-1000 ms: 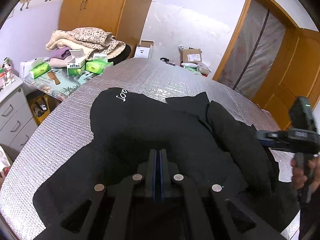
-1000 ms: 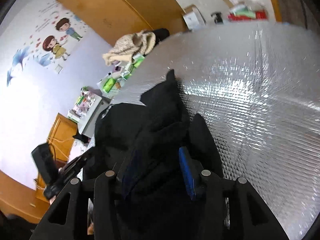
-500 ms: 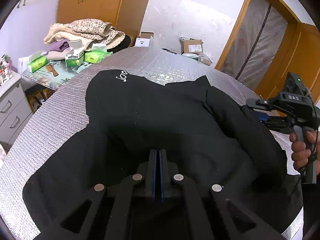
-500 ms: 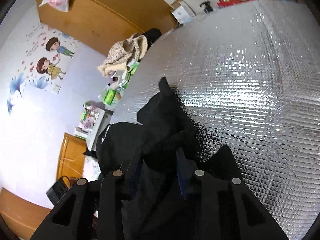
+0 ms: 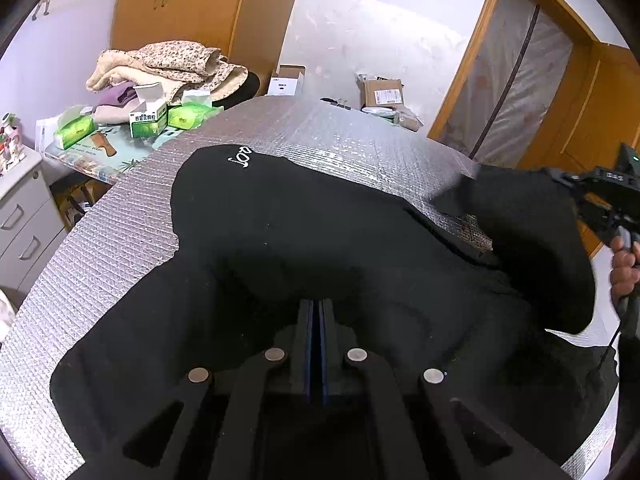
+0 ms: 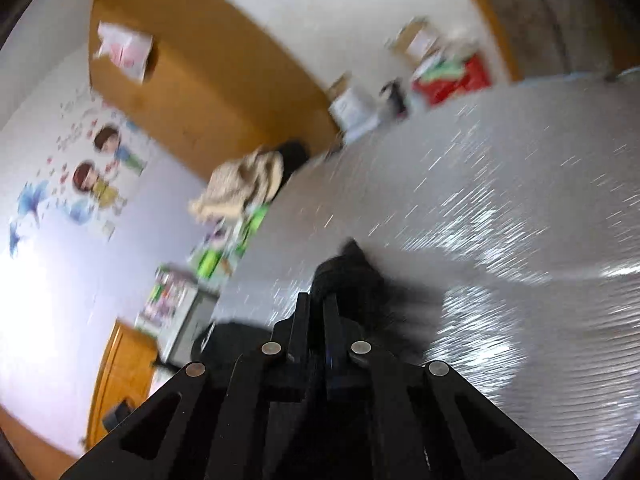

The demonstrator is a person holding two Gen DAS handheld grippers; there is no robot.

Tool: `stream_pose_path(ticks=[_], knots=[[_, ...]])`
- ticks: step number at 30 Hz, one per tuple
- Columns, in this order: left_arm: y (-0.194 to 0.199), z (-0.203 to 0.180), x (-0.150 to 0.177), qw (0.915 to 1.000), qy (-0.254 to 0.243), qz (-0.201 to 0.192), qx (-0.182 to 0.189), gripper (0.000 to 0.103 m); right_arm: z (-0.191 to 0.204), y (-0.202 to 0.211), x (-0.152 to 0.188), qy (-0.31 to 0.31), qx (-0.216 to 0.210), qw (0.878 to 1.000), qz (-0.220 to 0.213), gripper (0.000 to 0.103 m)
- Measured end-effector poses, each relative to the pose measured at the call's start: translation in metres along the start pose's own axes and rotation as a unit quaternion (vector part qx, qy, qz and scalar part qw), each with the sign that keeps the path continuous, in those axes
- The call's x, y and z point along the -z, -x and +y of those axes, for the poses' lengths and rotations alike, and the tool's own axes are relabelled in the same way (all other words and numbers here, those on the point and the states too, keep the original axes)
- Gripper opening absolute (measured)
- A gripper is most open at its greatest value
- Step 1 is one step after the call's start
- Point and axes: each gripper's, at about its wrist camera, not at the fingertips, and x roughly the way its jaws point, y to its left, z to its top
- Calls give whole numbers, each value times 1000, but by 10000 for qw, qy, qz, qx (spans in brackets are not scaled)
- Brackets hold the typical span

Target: Fold clothes

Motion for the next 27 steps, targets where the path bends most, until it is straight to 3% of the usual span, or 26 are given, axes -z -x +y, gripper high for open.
stream_pose_path(ticks=[4,7,12,16,19,23,27], knots=[[4,-4,-2,10000,-19,-72,48,2,-26,71,-20,-141,601,9939,-910,6],[13,-7,-5,9996,0,-249,127,2,-40,126,-22,-185,1181,9802,-1579,6],[37,-14,-15,9967,15,-753,313,2,-66,212,3,-374,2199,9411,-2540,6],[41,-25,-20,9959,-110,-802,398,2,-101,232,30,-780,2957,9205,-2431,9],[38,-33,-21,9962,-201,-726,425,2,-142,226,46,-1217,3380,9171,-1729,13],[36,-38,-17,9967,-240,-673,395,2,-168,240,71,-1536,3358,9145,-1655,25],[31,-44,-15,9971,-264,-611,382,2,-199,263,86,-2244,2877,9110,-1922,29]])
